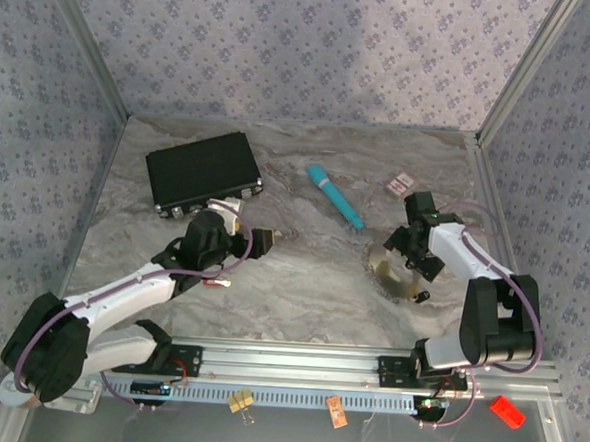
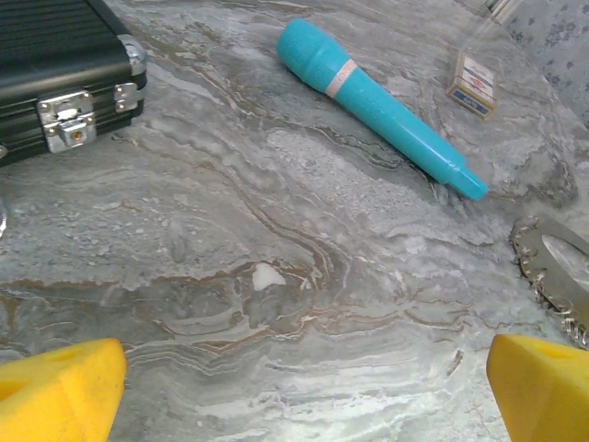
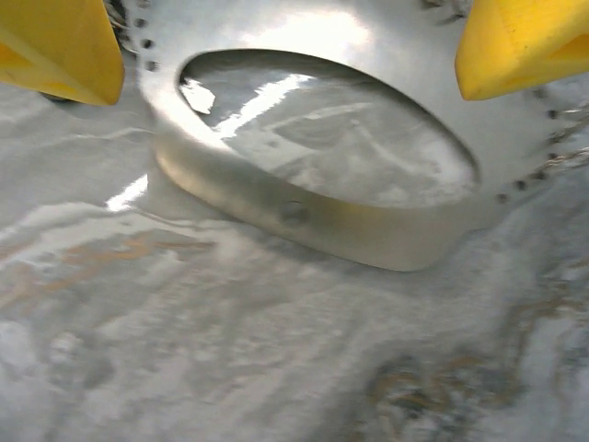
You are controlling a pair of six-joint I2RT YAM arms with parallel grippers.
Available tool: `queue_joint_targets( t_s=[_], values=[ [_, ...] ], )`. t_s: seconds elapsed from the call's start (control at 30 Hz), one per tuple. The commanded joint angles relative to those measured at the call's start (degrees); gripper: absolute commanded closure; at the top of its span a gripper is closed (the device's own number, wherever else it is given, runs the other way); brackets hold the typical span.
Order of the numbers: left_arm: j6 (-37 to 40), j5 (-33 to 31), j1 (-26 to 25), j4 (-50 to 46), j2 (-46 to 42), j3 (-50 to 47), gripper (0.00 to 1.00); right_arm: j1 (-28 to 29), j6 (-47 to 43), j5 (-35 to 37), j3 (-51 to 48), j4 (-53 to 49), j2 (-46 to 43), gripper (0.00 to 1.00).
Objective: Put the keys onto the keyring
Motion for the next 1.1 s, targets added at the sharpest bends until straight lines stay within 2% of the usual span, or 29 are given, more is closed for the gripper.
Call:
queue_joint_targets(
  t_s=[0.0,0.1,0.23,0.63,0.77,0.9,0.97,1.07],
  values=[
    [-0.99,-1.65,-0.9,1.82,-0.43,0.4,0.0,-2.31,3.03,2.59,-2.37,-4.56,-3.1,0.03],
    [-0.72,-1.74,-1.05,1.87,-0.07,0.48,0.0,-4.53,2.09,-0.3,-4.37,-1.98,-3.41,0.01],
    [-0.81,-1.92,-1.29,1.88,-0.14,0.57,0.0,-4.25,0.73,-5.16,-5.57,1.3,-2.2,0.01],
    [1.78,-4.42,-1.46,-1.05,-2.64,0.58,0.0,7.62,3.75,-10.91,-4.22,5.7,2.05,0.02],
    [2.0,-4.73,-1.41,-1.67,-3.44,0.36,0.0,10.78,4.7,-9.58,-1.94,4.18,1.67,0.02],
    [1.92,-4.86,-1.46,-2.33,-4.48,0.14,0.0,8.64,4.93,-4.61,-1.68,-0.19,-0.44,0.02],
    [1.96,-5.01,-1.47,-2.52,-5.13,-0.17,0.0,5.58,4.18,-2.28,-2.59,-0.94,-0.68,0.02],
    [1.92,-5.34,-1.47,-2.51,-5.91,-0.65,0.0,1.72,2.5,-3.36,-4.63,1.6,0.08,0.02]
  ],
)
